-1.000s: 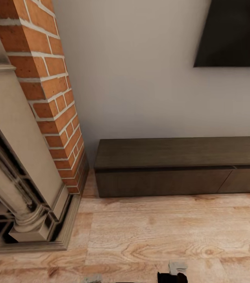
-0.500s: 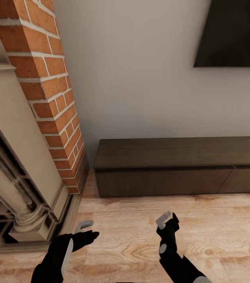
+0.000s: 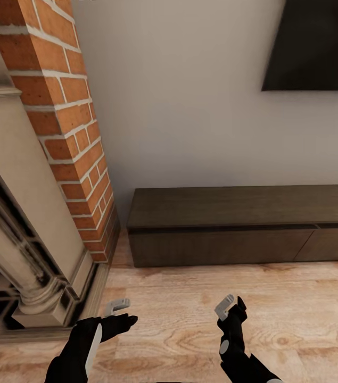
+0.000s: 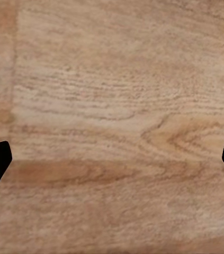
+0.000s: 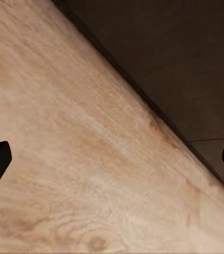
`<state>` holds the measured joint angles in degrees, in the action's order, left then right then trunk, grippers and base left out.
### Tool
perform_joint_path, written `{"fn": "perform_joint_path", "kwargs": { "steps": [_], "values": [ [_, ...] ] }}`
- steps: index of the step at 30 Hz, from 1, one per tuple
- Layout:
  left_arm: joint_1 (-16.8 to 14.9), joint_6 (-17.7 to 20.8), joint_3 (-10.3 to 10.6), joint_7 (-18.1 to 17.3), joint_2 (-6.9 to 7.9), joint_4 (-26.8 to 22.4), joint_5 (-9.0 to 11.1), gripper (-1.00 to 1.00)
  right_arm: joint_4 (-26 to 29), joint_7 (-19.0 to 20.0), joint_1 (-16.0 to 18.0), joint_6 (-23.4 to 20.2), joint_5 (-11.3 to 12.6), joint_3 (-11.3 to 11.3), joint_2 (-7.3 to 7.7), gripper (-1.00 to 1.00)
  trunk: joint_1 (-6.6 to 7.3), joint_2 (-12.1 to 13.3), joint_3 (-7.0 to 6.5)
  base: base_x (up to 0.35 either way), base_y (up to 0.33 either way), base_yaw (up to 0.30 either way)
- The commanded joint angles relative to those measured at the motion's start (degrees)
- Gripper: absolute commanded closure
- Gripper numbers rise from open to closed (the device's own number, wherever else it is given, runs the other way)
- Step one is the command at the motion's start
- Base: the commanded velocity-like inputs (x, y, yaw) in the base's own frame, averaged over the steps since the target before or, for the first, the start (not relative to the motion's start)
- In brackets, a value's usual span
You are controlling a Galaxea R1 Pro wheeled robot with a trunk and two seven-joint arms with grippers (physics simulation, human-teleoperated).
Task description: Place each of the two pumpkins and all three candles from the living room inside a cabinet in the living room (use any cabinet), then make sure every cabinet is closed, and position the cauldron so it is next to a table in the living room.
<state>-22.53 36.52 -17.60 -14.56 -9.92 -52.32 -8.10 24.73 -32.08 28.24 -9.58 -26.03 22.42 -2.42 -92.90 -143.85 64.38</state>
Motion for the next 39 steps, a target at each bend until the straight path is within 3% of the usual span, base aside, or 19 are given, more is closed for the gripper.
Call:
{"fn": "perform_joint_path", "kwargs": {
  "steps": [1,6,11,14,17,24,30,35,39],
  "values": [
    [-0.03,0.21,-0.28,-0.54,-0.08,-0.08,-0.60,-1.00,0.18,-0.28,0.06,0.04,-0.51,0.23,0.04,-1.00,0.01,-0.02,0.05,0.000,0.000,0.000],
    [-0.03,0.22,-0.23,-0.55,-0.08,0.35,-0.54,-1.00,2.37,-1.01,0.13,6.00,-0.65,0.14,0.35,-1.00,0.01,-0.02,0.05,0.000,0.000,0.000],
    [-0.04,0.22,-0.17,-0.55,-0.08,1.26,-0.52,-1.00,3.15,-2.30,0.62,8.39,-0.76,0.10,0.69,-1.00,0.01,-0.02,0.05,0.000,0.000,0.000],
    [-0.05,0.22,-0.16,-0.55,-0.08,1.47,-0.52,-1.00,3.30,-4.06,2.56,8.74,-1.40,0.09,0.98,-1.00,0.01,-0.02,0.05,0.000,0.000,0.000],
    [-0.05,0.22,-0.16,-0.55,-0.08,1.55,-0.51,-1.00,3.30,-5.34,5.27,8.60,-3.67,0.08,1.48,-1.00,0.01,-0.02,0.05,0.000,0.000,0.000],
    [-0.04,0.20,-0.10,-1.07,-0.08,2.23,-0.51,-1.00,3.31,-6.35,10.04,5.27,-14.04,0.08,1.80,-1.00,0.01,-0.02,0.05,0.000,0.000,0.000],
    [-0.05,0.13,-0.05,-2.54,-0.08,3.24,-0.58,-1.00,3.21,-6.44,11.10,4.55,-19.01,0.26,1.38,-1.00,0.01,-0.02,0.05,0.000,0.000,0.000],
    [-0.03,0.09,0.00,-2.95,-0.08,3.47,-0.60,-1.00,1.49,-6.25,11.32,4.34,-22.20,0.45,-0.07,-1.00,0.01,-0.02,0.05,0.000,0.000,0.000],
    [-0.03,0.06,0.02,-3.06,-0.08,3.57,-0.60,-1.00,-3.26,-6.16,11.33,4.32,-25.14,0.52,-2.17,-1.00,0.01,-0.02,0.05,0.000,0.000,0.000]
  ]
}}
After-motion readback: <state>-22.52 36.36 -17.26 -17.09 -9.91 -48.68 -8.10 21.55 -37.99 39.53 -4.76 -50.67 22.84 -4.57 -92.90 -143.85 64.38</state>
